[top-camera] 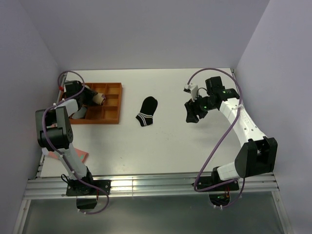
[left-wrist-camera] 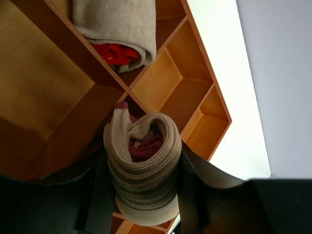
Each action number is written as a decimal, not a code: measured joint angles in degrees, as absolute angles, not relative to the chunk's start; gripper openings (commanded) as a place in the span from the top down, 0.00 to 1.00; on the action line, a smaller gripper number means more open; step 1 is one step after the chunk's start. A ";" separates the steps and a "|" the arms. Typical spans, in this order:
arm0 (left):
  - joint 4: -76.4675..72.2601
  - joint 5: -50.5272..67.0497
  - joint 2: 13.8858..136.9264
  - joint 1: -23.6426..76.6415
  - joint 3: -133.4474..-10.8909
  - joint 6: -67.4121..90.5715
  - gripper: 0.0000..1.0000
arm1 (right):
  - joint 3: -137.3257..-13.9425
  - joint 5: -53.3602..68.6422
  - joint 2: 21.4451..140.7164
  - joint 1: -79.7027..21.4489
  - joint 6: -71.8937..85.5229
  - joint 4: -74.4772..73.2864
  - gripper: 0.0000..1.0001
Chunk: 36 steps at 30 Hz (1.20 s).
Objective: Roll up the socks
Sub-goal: Place the sock in the storage box.
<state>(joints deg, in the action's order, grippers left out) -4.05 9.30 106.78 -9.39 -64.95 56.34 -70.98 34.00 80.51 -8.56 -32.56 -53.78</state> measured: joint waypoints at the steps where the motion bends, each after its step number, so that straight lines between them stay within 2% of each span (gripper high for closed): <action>1: -4.03 9.17 106.98 -9.41 -64.95 56.62 1.00 | -70.72 33.93 80.51 -8.56 -32.60 -53.63 0.35; 19: 12.27 0.14 111.09 -8.23 -75.99 56.18 1.00 | -69.67 33.80 80.58 -8.56 -33.26 -53.08 0.35; 36: 20.51 -11.60 117.30 -3.57 -86.11 55.79 1.00 | -68.18 33.65 80.90 -8.56 -34.28 -52.62 0.35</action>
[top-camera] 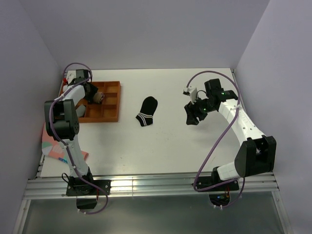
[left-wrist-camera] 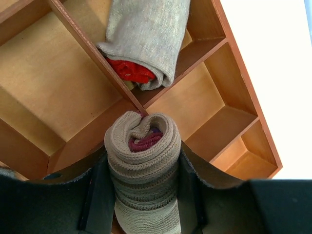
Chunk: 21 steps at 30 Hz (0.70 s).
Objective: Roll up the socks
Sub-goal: Place the sock in the storage box.
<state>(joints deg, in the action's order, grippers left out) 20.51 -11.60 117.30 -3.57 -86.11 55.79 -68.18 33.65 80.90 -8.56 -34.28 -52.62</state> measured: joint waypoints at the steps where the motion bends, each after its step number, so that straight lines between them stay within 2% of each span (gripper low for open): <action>1: 20.93 -12.10 117.62 -3.40 -86.50 55.79 1.00 | -68.18 33.65 80.93 -8.56 -34.30 -52.60 0.35; 21: 16.95 -11.18 116.49 -3.29 -83.22 54.19 1.00 | -65.93 32.97 80.95 -8.49 -35.11 -51.77 0.35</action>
